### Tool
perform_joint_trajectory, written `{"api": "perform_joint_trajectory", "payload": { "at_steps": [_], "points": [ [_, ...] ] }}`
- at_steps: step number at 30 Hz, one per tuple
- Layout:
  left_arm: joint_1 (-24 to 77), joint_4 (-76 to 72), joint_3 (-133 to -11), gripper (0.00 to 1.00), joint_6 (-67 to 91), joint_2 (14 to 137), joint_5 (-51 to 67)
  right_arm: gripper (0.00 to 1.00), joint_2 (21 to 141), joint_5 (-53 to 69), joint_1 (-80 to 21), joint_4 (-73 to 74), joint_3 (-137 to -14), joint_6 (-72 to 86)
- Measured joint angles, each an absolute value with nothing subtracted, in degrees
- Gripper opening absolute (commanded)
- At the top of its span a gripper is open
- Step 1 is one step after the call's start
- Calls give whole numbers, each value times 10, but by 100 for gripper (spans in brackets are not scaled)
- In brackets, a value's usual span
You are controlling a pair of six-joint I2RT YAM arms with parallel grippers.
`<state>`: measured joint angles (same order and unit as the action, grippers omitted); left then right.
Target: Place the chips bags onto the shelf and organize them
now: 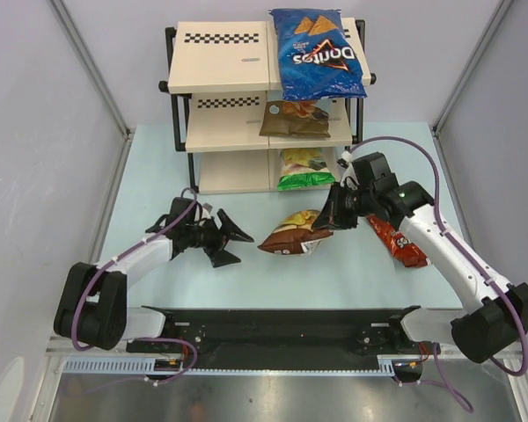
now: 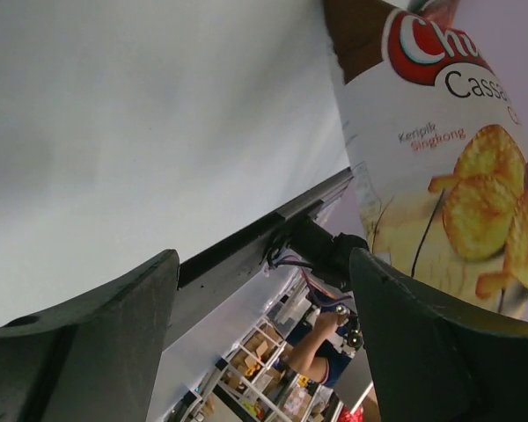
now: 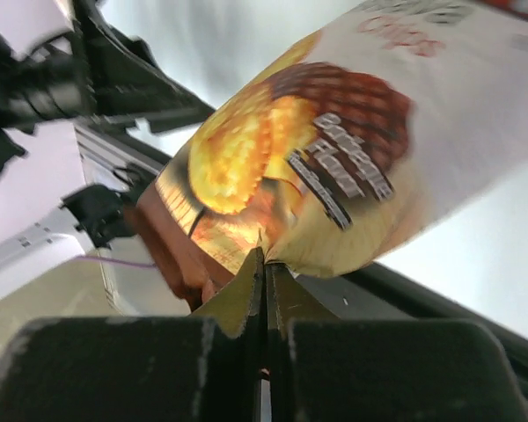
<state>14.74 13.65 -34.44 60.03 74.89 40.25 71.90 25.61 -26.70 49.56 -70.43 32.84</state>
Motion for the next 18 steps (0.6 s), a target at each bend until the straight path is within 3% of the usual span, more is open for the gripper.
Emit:
{"api": "perform_joint_trajectory", "payload": {
  "at_steps": [9, 12, 13, 15, 16, 18],
  "points": [
    [176, 15, -340, 86, 657, 812, 447, 2, 711, 243, -319, 459, -628, 334],
    [190, -16, -341, 89, 673, 857, 457, 12, 711, 244, -323, 481, -582, 334],
    [194, -23, -341, 89, 677, 867, 459, 25, 711, 244, -323, 485, -574, 334],
    [204, -48, -341, 89, 691, 892, 468, 29, 711, 248, -323, 486, -560, 332],
    [210, -59, -342, 89, 697, 906, 472, 40, 712, 251, -323, 486, -555, 333],
    [223, -68, -348, 90, 706, 931, 476, 52, 717, 259, -323, 487, -551, 334]
  ]
}}
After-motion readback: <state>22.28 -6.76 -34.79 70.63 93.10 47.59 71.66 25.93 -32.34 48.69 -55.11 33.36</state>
